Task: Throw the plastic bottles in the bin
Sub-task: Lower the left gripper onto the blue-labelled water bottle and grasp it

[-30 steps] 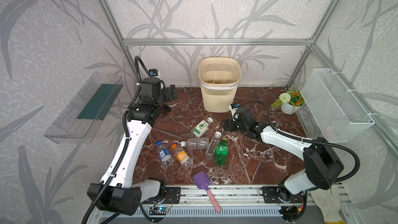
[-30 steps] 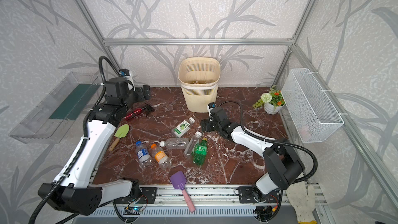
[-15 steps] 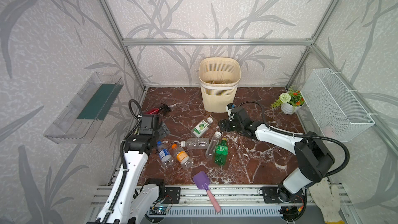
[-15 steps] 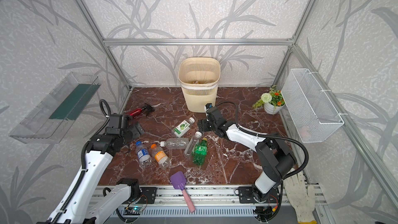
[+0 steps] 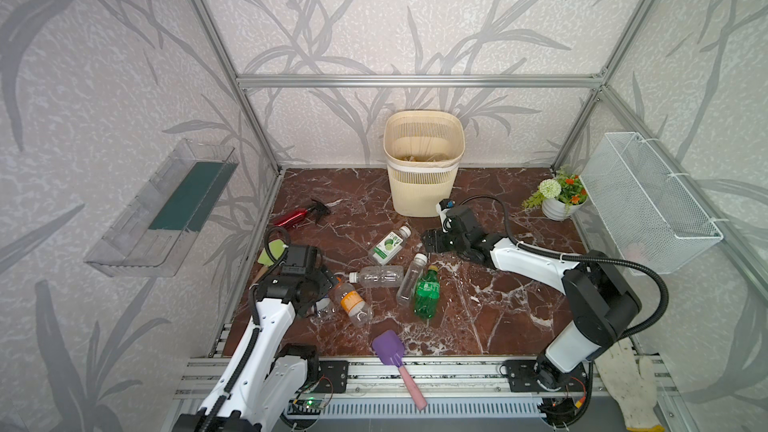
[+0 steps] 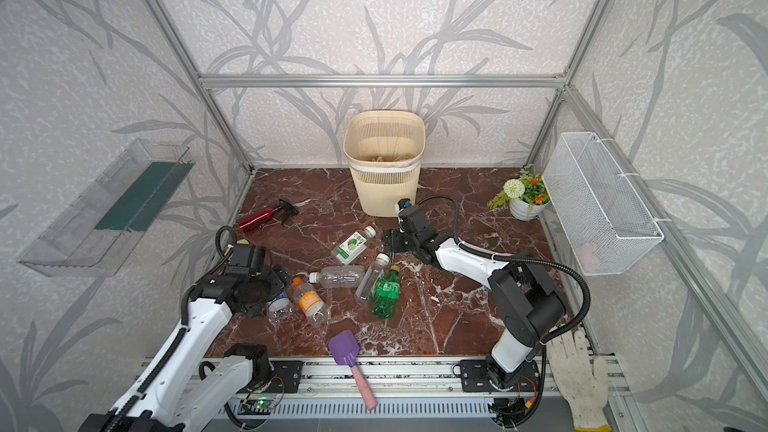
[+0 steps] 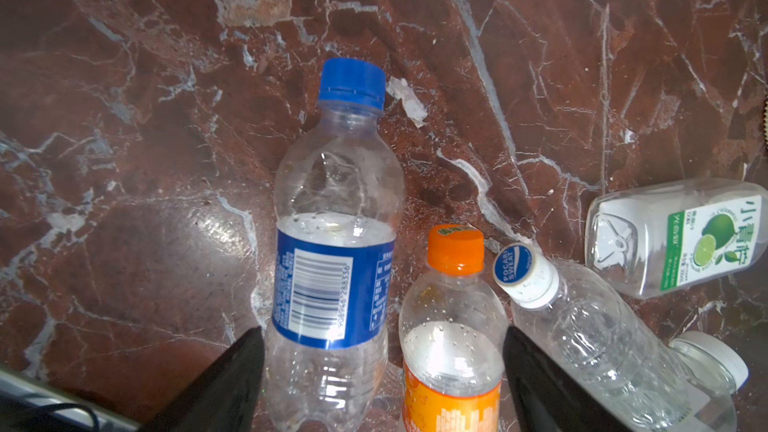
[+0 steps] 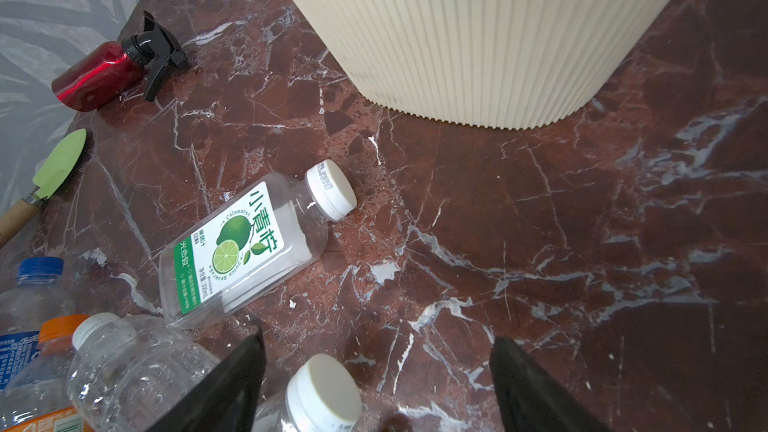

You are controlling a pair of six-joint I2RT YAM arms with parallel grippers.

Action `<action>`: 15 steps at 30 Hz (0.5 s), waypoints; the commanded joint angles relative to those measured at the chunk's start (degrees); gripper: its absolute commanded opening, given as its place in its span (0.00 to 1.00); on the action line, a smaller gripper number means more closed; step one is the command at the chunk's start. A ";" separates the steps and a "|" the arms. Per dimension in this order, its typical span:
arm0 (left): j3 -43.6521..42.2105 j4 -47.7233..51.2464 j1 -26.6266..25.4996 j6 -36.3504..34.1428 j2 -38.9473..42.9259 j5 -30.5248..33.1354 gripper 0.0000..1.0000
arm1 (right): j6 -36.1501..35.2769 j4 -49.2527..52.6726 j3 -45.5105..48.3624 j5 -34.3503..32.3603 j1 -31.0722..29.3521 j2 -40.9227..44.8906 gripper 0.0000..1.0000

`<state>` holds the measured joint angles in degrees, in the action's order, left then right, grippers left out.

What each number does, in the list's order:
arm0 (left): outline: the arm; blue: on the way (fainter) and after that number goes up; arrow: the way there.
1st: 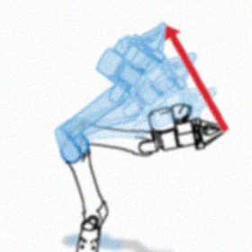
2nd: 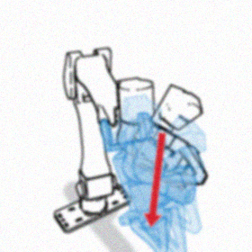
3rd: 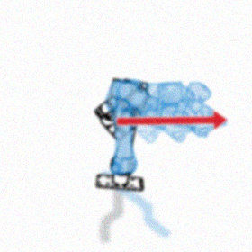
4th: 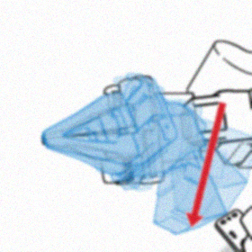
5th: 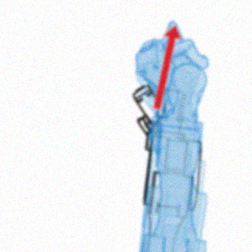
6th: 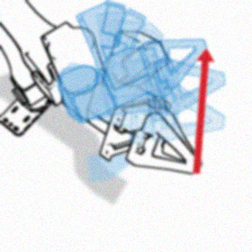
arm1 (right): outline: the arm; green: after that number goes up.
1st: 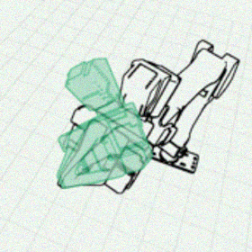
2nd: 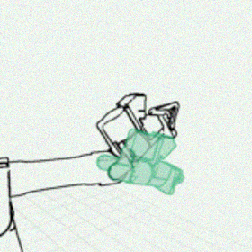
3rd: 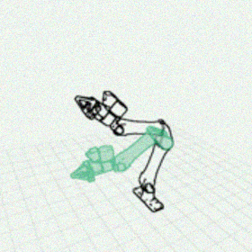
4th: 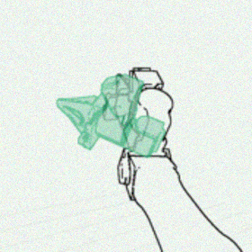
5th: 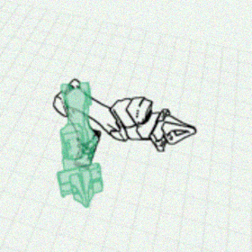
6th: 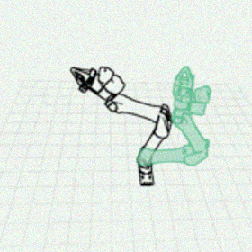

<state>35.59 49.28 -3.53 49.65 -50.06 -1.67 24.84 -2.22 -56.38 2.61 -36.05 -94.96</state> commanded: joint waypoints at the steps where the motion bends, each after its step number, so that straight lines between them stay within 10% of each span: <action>1: -1.40 0.95 0.22 3.95 -0.13 0.99 0.88 | 0.86 -1.12 0.54 0.18 0.43 -1.12 0.85; 15: -7.11 -4.09 0.62 6.11 -1.23 1.03 0.74 | 1.41 -2.53 1.31 0.38 1.21 -1.60 0.85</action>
<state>28.95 46.26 -3.25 54.02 -51.31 -1.61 25.78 -3.64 -55.64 3.03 -35.31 -96.40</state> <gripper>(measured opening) 0.753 0.847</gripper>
